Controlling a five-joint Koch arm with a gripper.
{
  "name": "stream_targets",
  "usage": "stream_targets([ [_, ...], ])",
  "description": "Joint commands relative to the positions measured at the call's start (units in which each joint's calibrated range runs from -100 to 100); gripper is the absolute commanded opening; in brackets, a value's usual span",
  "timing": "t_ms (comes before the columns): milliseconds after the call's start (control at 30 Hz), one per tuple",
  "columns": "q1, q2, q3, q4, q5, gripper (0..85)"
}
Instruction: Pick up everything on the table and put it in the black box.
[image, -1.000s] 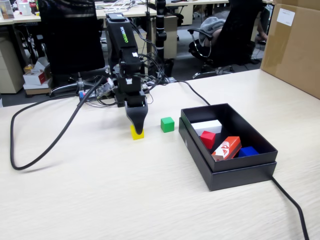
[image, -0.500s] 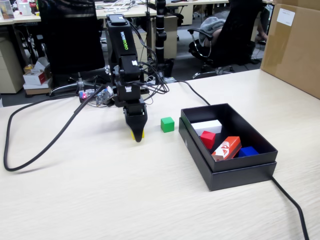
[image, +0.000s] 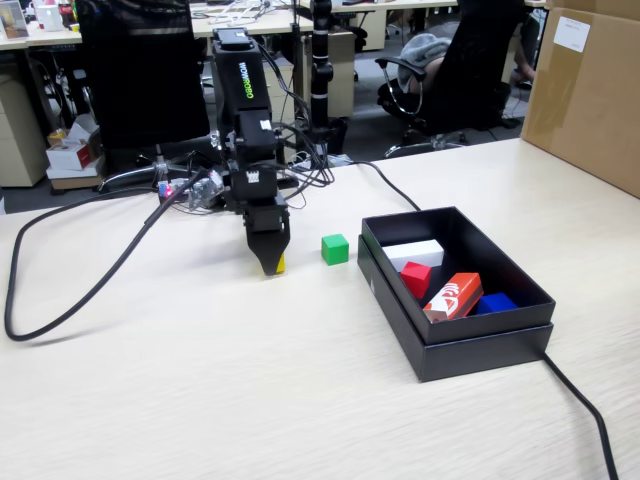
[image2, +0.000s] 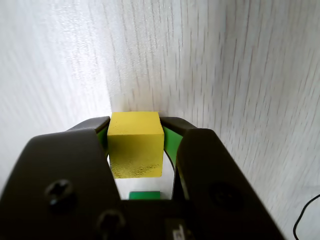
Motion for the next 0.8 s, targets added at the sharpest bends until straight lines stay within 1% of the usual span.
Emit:
stream_targets([
  [0, 0.2, -7.6, 6.0, -3.1, 0.0, 3.5],
  [167, 2.5, -16.5, 12.2, -3.3, 0.3, 3.5],
  [300, 6.0, -15.2, 21.2, -2.7, 0.4, 3.6],
  [400, 9.6, -4.8, 38.2, -2.3, 0.3, 3.6],
  [500, 12.6, 6.6, 49.2, -2.5, 0.6, 3.6],
  [767, 16.0, 24.7, 53.3, -2.5, 3.9, 4.0],
])
